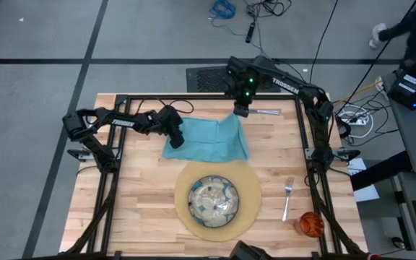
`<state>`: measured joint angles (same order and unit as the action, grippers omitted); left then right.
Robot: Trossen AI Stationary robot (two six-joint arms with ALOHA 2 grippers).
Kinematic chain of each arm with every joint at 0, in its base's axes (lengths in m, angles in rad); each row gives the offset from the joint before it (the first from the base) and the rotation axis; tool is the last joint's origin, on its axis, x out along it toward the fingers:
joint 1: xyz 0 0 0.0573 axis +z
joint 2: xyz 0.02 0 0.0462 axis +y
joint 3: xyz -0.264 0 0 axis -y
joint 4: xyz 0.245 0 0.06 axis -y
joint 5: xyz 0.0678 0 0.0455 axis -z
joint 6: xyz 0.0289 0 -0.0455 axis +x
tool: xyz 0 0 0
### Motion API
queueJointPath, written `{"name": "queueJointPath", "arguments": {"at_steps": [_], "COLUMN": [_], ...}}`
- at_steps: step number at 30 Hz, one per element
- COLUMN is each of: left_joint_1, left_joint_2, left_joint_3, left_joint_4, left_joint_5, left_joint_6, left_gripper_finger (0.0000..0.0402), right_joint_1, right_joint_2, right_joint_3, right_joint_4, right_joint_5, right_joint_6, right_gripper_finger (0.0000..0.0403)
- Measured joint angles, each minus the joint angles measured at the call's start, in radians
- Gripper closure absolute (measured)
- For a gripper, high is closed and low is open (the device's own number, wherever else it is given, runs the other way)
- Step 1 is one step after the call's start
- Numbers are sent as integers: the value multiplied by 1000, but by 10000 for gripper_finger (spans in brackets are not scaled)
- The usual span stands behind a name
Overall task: Set table place
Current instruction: Fold the blue napkin
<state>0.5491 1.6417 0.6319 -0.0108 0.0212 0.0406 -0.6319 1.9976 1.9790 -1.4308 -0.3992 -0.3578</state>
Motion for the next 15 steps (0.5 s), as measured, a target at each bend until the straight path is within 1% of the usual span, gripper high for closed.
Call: {"name": "queueJointPath", "arguments": {"at_steps": [5,9,12,15], "left_joint_1": [0,0,-2,-2], "left_joint_2": [0,1,1,1], "left_joint_3": [2,2,2,2], "left_joint_4": [0,1,1,1], "left_joint_5": [0,1,1,1], "left_joint_6": [2,16,17,18], "left_gripper_finger": [265,265,265,265], "right_joint_1": [11,27,40,44], "right_joint_2": [12,75,141,219], "right_joint_3": [3,27,102,228], "right_joint_4": [16,16,-4,-49], "right_joint_5": [-3,-26,-27,-43], "right_joint_6": [14,17,13,4], "right_gripper_finger": [403,403,403,403]}}
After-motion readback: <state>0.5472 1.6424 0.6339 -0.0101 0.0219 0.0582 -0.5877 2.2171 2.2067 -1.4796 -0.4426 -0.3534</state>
